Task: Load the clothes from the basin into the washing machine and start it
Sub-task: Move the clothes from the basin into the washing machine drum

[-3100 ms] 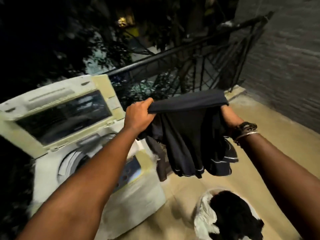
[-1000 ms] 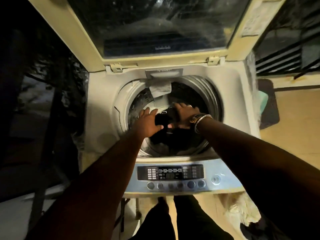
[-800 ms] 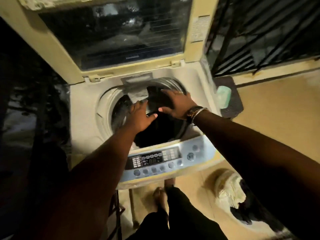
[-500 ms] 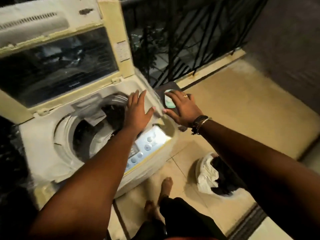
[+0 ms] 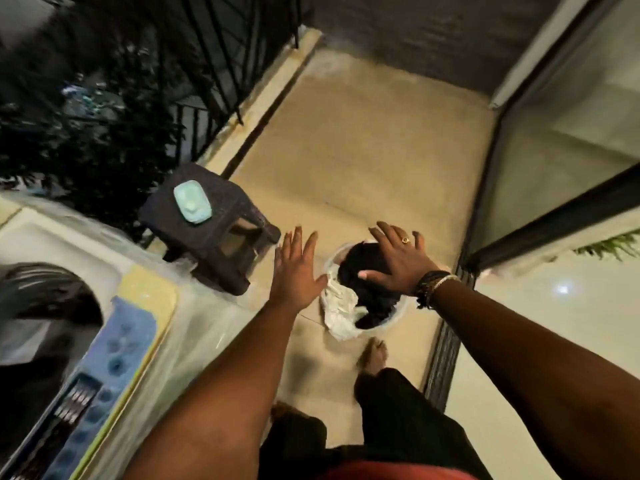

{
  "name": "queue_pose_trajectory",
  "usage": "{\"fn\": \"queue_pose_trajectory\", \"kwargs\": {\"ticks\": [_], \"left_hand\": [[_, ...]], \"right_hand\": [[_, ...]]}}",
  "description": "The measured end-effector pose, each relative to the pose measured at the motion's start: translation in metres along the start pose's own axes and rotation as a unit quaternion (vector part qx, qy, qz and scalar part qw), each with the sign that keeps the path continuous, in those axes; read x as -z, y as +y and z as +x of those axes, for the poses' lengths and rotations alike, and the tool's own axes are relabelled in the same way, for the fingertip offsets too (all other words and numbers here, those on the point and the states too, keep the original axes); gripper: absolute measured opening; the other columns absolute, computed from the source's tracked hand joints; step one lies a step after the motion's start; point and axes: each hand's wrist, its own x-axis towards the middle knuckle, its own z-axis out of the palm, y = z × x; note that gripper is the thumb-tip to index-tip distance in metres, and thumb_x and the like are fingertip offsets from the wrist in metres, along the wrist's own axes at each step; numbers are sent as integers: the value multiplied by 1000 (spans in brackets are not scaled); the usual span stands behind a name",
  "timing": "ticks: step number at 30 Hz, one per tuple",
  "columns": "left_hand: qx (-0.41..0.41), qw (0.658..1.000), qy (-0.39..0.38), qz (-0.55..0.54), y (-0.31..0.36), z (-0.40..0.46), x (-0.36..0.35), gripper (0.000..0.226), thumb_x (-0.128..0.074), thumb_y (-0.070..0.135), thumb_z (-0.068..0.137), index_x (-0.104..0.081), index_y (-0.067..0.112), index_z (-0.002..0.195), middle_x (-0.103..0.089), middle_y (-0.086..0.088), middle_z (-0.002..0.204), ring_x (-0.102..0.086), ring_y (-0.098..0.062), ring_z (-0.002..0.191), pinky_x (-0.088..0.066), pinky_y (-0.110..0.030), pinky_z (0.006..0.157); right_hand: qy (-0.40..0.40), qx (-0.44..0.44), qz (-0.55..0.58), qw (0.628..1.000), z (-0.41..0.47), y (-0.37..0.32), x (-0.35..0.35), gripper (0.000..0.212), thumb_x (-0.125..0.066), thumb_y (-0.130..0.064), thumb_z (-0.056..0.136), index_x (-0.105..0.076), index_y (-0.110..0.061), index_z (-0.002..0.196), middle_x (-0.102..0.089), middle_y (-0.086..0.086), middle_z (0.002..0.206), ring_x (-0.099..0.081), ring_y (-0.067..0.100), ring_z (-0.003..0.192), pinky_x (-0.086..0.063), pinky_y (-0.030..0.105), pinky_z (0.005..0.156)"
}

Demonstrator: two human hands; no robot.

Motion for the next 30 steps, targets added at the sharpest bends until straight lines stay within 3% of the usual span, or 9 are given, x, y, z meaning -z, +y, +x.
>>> {"fn": "queue_pose_trajectory", "kwargs": {"ticks": [4, 7, 12, 16, 20, 23, 26, 28, 30], "left_hand": [[14, 996, -81, 30, 36, 25, -69, 102, -66, 53, 87, -1, 29, 162, 10, -11, 170, 4, -35, 157, -10, -54, 126], [31, 993, -114, 26, 48, 50, -119, 102, -60, 59, 89, 5, 30, 162, 11, -10, 170, 4, -35, 157, -10, -52, 126], [-42, 990, -135, 22, 47, 91, -186, 110, -62, 60, 87, 15, 31, 160, 16, -8, 169, 8, -35, 157, -10, -50, 127], [-56, 987, -153, 9, 44, 143, -225, 122, -72, 59, 80, 14, 26, 160, 9, -11, 170, 3, -37, 156, -13, -53, 127], [-61, 982, -180, 5, 41, 201, -283, 132, -82, 49, 74, 16, 25, 160, 6, -12, 170, -6, -41, 155, -19, -57, 124], [-39, 972, -230, -22, 41, 222, -317, 137, -85, 46, 71, 18, 25, 159, -10, -16, 168, -23, -42, 151, -30, -59, 119], [-10, 960, -277, -35, 38, 219, -334, 143, -83, 63, 65, 20, 30, 158, -32, -21, 159, -40, -45, 139, -42, -60, 108], [11, 952, -305, -34, 37, 209, -334, 138, -81, 67, 66, 13, 28, 159, -43, -21, 152, -48, -45, 133, -45, -55, 105], [18, 952, -306, -13, 37, 200, -326, 114, -78, 54, 79, -7, 19, 161, -52, -19, 145, -52, -42, 129, -47, -50, 101]], "right_hand": [[-65, -33, 25, 997, -7, 70, -53, 122, -41, -95, 70, -2, -24, 161, -8, 6, 168, -15, 32, 152, -11, 66, 117], [-84, -74, 39, 993, 0, 111, -106, 121, -37, -96, 70, 3, -27, 161, -3, 6, 169, -8, 35, 155, -9, 65, 120], [-105, -149, 128, 975, 26, 150, -181, 127, -51, -91, 65, 0, -24, 161, -5, 10, 169, -11, 39, 154, -21, 57, 122], [-77, -200, 181, 960, 61, 169, -220, 134, -65, -85, 60, 2, -27, 161, -3, 9, 169, -7, 39, 154, -23, 59, 120], [-119, -249, 190, 942, 104, 178, -270, 146, -81, -75, 56, 13, -31, 159, 8, 11, 169, 3, 40, 154, -14, 64, 121], [-171, -265, 180, 932, 123, 176, -305, 150, -85, -70, 53, 13, -28, 159, -8, 13, 167, -4, 41, 154, -13, 67, 118], [-161, -266, 152, 938, 126, 165, -315, 104, -83, -46, 70, -28, -16, 153, -49, 17, 143, -43, 42, 134, -33, 57, 114], [-118, -268, 175, 940, 123, 156, -310, 63, -72, -32, 79, -49, -14, 135, -65, 17, 118, -60, 42, 111, -51, 47, 92], [-93, -271, 219, 933, 113, 145, -297, 50, -66, -29, 81, -55, -18, 128, -70, 15, 105, -66, 41, 98, -55, 44, 77]]}}
